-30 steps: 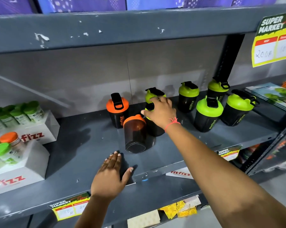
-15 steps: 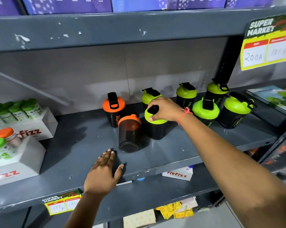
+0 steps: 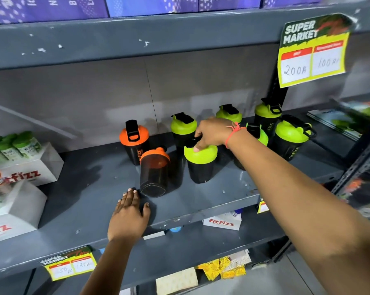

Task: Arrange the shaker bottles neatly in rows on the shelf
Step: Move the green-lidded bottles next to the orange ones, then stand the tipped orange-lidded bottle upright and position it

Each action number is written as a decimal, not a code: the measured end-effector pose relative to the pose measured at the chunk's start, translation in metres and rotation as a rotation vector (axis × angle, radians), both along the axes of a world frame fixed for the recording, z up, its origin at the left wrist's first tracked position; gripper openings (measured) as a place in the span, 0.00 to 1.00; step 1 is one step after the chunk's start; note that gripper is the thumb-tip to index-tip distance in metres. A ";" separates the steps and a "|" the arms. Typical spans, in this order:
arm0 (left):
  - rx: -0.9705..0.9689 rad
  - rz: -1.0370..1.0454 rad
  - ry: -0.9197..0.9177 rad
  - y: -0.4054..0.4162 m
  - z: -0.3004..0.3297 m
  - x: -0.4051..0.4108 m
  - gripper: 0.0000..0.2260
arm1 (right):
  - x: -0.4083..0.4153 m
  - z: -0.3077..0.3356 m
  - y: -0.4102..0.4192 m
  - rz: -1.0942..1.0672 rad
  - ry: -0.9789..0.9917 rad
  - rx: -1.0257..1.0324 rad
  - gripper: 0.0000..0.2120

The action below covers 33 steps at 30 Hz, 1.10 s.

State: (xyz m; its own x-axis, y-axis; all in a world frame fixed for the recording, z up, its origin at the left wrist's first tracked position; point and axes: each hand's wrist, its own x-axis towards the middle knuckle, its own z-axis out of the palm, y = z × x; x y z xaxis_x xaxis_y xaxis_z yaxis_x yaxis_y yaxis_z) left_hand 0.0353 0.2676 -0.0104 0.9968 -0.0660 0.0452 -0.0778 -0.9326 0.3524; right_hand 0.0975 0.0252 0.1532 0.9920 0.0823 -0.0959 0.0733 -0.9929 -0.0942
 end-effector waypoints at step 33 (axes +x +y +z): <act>-0.002 -0.019 -0.049 0.006 -0.013 0.005 0.24 | -0.005 -0.020 0.033 -0.232 -0.083 -0.062 0.32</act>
State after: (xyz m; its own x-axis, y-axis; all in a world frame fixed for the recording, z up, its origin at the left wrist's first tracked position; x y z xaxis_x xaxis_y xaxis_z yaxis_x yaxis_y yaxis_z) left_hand 0.0404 0.2736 -0.0239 0.9920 -0.0845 0.0937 -0.1123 -0.9300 0.3499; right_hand 0.0929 0.0580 0.1336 0.9883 -0.1521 -0.0112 -0.1524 -0.9877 -0.0356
